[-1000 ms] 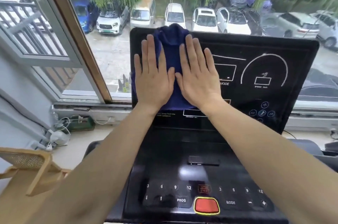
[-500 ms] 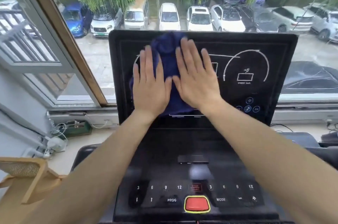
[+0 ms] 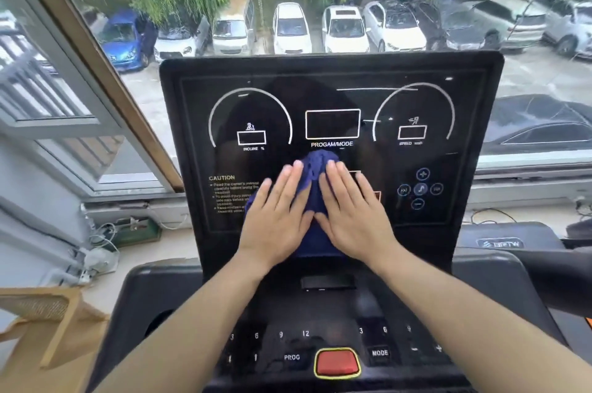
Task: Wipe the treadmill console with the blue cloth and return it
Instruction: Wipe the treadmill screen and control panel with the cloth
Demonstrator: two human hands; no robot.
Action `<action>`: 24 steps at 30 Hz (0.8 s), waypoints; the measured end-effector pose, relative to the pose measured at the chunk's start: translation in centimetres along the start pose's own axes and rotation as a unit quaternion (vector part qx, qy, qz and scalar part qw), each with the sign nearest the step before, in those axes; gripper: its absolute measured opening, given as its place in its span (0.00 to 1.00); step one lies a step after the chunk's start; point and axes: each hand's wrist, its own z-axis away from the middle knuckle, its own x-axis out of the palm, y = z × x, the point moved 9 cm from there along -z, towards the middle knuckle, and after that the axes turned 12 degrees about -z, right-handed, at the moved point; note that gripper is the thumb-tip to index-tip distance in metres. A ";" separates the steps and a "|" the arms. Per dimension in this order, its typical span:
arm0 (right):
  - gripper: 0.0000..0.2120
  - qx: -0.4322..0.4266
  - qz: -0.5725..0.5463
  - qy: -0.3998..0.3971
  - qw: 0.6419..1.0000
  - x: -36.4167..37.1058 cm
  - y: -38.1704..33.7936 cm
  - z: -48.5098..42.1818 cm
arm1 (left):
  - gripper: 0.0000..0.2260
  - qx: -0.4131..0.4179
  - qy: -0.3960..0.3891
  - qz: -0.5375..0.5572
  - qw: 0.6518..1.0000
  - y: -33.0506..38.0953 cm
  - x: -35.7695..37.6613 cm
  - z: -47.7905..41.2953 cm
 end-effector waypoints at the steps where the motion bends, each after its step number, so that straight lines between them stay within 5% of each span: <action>1: 0.35 -0.013 0.010 0.011 1.000 -0.9 0.2 -1.8 | 0.32 -0.014 0.008 -0.002 1.000 -1.2 -0.5 -1.4; 6: 0.35 0.068 0.003 0.082 0.994 -7.4 6.4 -10.9 | 0.30 -0.128 0.056 -0.003 0.990 -6.5 -4.9 -12.0; 11: 0.35 0.146 -0.013 0.076 0.986 -6.2 8.7 -6.5 | 0.30 -0.080 0.051 0.016 0.995 -1.9 -4.3 -11.2; 17: 0.38 0.053 -0.018 -0.024 0.998 0.2 2.3 2.7 | 0.30 0.003 -0.047 0.015 0.999 3.1 0.5 0.1; 24: 0.33 0.056 0.010 0.026 0.998 -5.7 6.3 -6.5 | 0.28 -0.096 0.016 -0.013 0.995 -2.3 -3.8 -10.0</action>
